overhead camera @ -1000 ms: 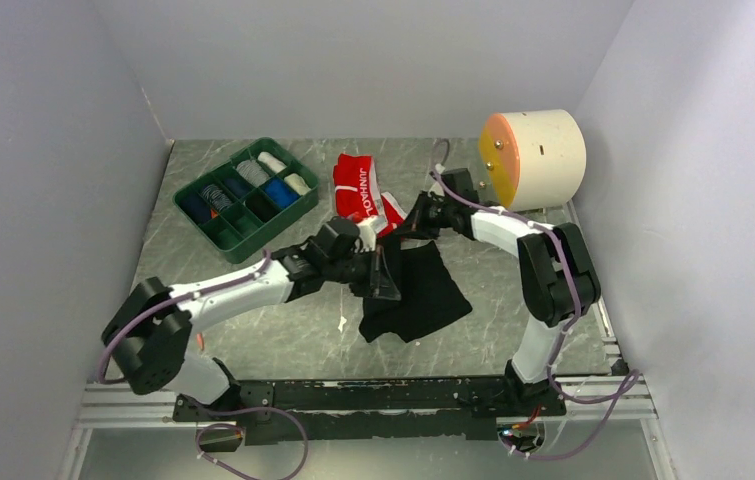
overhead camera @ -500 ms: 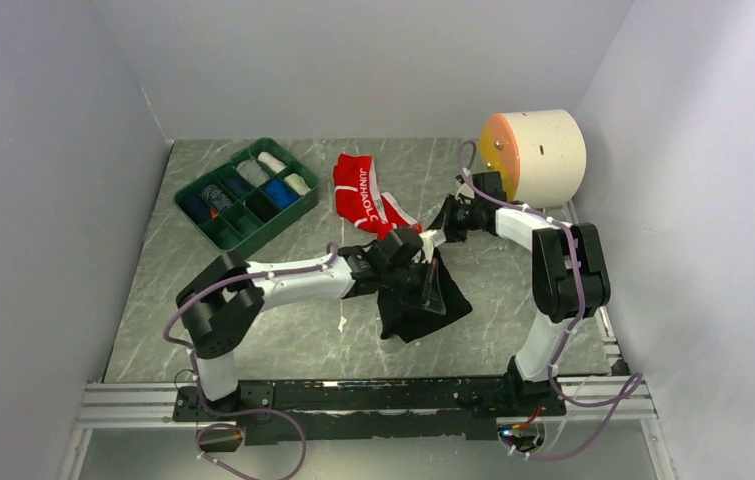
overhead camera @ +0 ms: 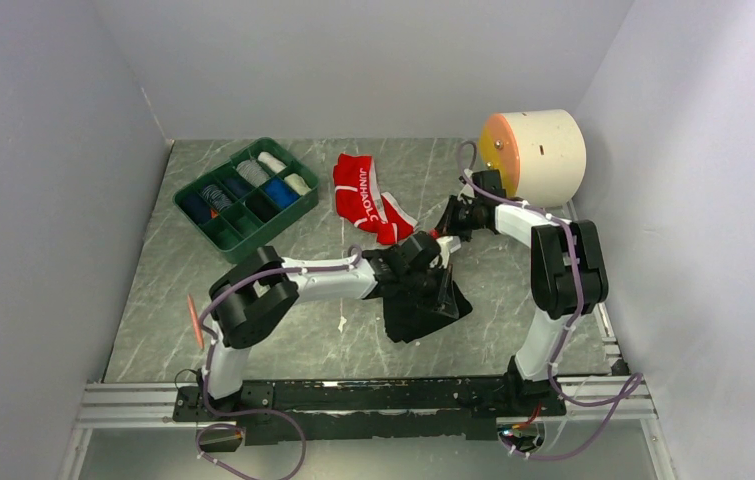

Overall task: Roll the underwear
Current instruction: Fold the underwear at the center of the board.

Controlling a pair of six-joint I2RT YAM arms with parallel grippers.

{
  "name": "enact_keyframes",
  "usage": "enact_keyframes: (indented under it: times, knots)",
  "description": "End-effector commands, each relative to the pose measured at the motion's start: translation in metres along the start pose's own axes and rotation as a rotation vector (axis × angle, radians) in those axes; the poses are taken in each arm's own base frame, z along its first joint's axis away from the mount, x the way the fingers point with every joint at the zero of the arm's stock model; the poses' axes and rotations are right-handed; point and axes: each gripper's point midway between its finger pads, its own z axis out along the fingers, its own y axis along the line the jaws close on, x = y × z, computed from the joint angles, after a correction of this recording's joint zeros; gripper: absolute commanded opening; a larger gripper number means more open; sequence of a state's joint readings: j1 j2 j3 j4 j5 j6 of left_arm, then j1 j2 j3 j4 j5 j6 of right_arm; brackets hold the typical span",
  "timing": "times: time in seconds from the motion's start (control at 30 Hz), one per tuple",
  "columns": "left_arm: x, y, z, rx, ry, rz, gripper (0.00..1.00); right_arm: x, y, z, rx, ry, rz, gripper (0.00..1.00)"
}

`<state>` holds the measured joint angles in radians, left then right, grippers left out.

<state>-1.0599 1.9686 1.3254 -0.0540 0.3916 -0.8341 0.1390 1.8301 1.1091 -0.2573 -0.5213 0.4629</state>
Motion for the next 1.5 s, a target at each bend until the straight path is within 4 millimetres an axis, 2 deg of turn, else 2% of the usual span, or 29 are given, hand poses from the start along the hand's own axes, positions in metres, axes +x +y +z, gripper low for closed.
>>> enact_keyframes:
  times: [0.0, 0.17, 0.27, 0.4, 0.43, 0.47, 0.53, 0.57, 0.63, 0.67, 0.8, 0.9, 1.07, 1.17, 1.23, 1.37, 1.47]
  knots:
    - [0.002, -0.025, 0.011, 0.107, -0.001, 0.018, 0.05, -0.033, -0.015, -0.001, 0.111, -0.092, -0.047, 0.00]
    - [-0.011, -0.031, 0.018, 0.114, -0.040, 0.038, 0.05, -0.034, -0.024, 0.003, 0.152, -0.083, -0.055, 0.00]
    - [-0.011, -0.026, 0.025, 0.085, -0.019, 0.033, 0.05, -0.034, -0.027, 0.005, 0.173, -0.081, -0.059, 0.00]
    - [-0.009, -0.017, 0.030, 0.091, -0.032, 0.017, 0.05, -0.038, -0.024, 0.006, 0.184, -0.074, -0.066, 0.08]
    - [-0.008, -0.019, 0.030, 0.107, -0.026, 0.014, 0.14, -0.038, -0.022, 0.006, 0.187, -0.064, -0.069, 0.14]
    - [-0.008, -0.022, 0.028, 0.119, -0.026, 0.015, 0.27, -0.042, -0.017, 0.003, 0.193, -0.064, -0.081, 0.20]
    - [-0.009, -0.027, 0.019, 0.125, -0.041, 0.022, 0.40, -0.046, -0.008, -0.006, 0.209, -0.076, -0.108, 0.38]
    - [-0.011, -0.031, 0.013, 0.128, -0.057, 0.030, 0.50, -0.050, -0.003, -0.013, 0.216, -0.096, -0.117, 0.45]
    - [-0.014, -0.036, -0.003, 0.128, -0.083, 0.052, 0.58, -0.057, 0.006, -0.028, 0.223, -0.135, -0.132, 0.59]
    - [-0.016, -0.039, -0.012, 0.125, -0.096, 0.067, 0.61, -0.058, 0.008, -0.035, 0.232, -0.145, -0.137, 0.63]
    - [-0.020, -0.045, -0.053, 0.106, -0.162, 0.110, 0.70, -0.054, 0.019, -0.061, 0.237, -0.186, -0.120, 0.70]
    - [-0.018, -0.040, -0.082, 0.073, -0.211, 0.126, 0.73, -0.034, 0.014, -0.072, 0.249, -0.202, -0.072, 0.75]
    - [0.003, 0.014, -0.123, -0.115, -0.247, 0.068, 0.77, 0.024, -0.021, -0.082, 0.323, -0.169, -0.002, 0.81]
    - [0.017, 0.042, -0.137, -0.162, -0.282, 0.007, 0.82, 0.054, -0.036, -0.079, 0.339, -0.128, 0.036, 0.82]
    - [0.026, 0.055, -0.138, -0.155, -0.285, -0.037, 0.83, 0.068, -0.045, -0.078, 0.358, -0.105, 0.058, 0.81]
    - [0.040, 0.063, -0.126, -0.093, -0.271, -0.086, 0.83, 0.087, -0.056, -0.077, 0.369, -0.085, 0.071, 0.81]
    - [0.042, 0.064, -0.116, -0.069, -0.249, -0.099, 0.83, 0.097, -0.060, -0.075, 0.372, -0.047, 0.084, 0.80]
